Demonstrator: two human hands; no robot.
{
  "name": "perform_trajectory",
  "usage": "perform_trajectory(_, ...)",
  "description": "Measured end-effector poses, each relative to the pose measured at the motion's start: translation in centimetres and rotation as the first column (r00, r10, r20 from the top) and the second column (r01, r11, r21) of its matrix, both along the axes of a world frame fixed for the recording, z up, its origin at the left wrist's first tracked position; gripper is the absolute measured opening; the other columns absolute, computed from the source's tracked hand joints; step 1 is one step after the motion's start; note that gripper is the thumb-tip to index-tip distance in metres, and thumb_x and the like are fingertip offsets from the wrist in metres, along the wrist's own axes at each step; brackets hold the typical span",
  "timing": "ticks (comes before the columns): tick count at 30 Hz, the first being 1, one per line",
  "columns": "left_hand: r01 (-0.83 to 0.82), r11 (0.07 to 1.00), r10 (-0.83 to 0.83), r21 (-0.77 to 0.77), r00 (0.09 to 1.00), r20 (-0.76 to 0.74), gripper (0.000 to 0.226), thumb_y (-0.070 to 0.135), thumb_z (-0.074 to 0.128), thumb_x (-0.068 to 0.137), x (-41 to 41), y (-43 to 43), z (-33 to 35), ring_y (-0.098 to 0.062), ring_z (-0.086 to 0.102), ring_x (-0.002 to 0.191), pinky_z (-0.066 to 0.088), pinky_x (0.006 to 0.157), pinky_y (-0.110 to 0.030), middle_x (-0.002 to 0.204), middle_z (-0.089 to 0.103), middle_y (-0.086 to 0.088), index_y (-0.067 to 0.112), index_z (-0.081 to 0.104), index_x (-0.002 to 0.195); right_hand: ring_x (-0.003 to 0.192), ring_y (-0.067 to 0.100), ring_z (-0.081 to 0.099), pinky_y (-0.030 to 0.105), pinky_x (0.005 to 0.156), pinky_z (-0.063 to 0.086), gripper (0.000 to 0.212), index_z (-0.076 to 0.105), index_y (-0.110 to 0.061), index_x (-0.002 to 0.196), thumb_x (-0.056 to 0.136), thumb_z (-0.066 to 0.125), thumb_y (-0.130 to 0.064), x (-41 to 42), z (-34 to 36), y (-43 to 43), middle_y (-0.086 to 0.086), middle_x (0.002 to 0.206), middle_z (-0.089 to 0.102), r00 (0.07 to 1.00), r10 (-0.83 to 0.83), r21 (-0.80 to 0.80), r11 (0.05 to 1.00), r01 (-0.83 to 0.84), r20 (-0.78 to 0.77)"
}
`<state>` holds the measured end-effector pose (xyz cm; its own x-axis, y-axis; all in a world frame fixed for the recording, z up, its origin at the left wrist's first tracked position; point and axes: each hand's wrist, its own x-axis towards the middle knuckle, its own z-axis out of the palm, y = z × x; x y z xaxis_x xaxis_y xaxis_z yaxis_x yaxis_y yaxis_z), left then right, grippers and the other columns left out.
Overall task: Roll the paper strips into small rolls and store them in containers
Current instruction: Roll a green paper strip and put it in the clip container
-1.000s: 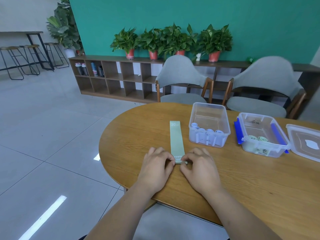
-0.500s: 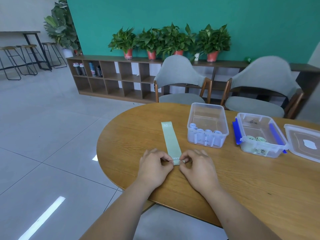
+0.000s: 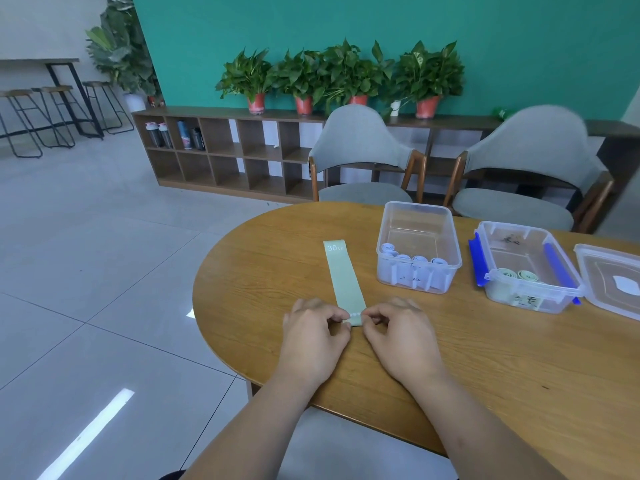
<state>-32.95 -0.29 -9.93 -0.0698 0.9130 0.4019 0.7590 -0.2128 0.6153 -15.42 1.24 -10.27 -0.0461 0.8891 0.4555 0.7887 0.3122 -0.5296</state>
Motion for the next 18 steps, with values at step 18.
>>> perform_trajectory(18,0.055,0.997,-0.051,0.052,0.996,-0.07,0.021,0.024,0.073,0.096,-0.02,0.07,-0.21,-0.011,0.049,0.103,0.041,0.086,-0.02,0.099,0.068,0.012,0.029,0.08,0.115,0.093,0.012,0.057,0.038,0.082,0.054,0.016,0.078,-0.033,0.101,0.086,0.074,-0.031,0.1,-0.02,-0.04,-0.018,0.089,0.065,0.998,0.0,-0.002,1.0,0.0,0.06)
